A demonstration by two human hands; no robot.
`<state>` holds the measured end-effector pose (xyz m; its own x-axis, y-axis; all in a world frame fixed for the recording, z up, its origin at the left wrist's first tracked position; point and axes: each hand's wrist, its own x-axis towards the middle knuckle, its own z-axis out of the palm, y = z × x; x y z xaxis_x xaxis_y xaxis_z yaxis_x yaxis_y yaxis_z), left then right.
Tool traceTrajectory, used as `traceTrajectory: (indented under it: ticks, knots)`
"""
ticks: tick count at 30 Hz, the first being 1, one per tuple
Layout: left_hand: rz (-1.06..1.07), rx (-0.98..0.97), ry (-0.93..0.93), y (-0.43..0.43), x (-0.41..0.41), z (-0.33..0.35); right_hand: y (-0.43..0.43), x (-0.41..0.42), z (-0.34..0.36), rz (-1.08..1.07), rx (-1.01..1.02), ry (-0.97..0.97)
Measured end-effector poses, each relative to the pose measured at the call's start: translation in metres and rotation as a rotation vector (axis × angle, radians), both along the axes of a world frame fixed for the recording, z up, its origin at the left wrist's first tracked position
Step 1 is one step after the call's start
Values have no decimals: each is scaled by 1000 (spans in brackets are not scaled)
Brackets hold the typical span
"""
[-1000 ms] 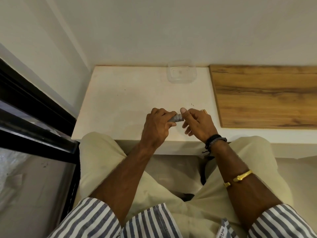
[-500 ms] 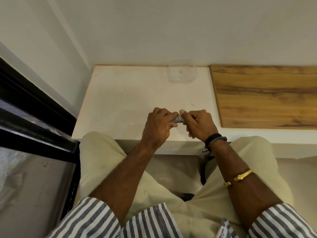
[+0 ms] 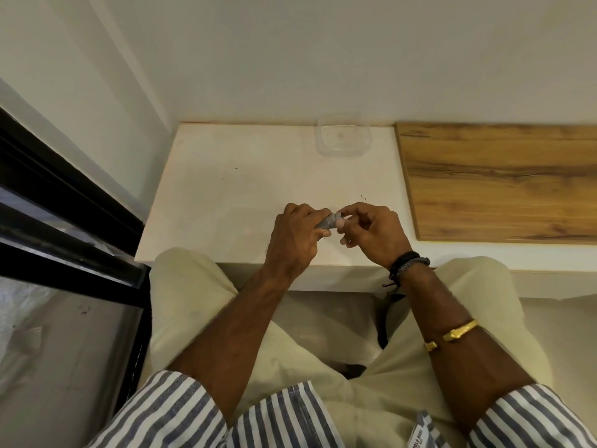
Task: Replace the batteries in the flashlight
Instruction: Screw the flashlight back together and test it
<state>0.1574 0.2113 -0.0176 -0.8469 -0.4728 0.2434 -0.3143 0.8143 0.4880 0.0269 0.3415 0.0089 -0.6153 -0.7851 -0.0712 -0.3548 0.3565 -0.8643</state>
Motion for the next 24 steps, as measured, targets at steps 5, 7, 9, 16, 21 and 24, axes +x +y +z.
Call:
traceTrajectory:
  ticks: [5, 7, 9, 16, 21, 24]
  knots:
    - [-59, -59, 35, 3, -1, -2, -1, 5, 3, -81, 155, 132]
    - [-71, -57, 39, 4, -2, -2, -1, 5, 2, -118, 158, 110]
    - [-47, -23, 33, 4, -2, -1, -1, 3, 3, -103, 104, 25]
    - [-8, 45, 4, 1, -2, -4, 2, -3, 0, 46, -4, 132]
    - [-18, 62, -2, 0, -3, -6, -2, 0, -2, 50, 57, 234]
    - [-31, 87, 1, -1, -2, -9, -5, 2, -4, 53, 105, 319]
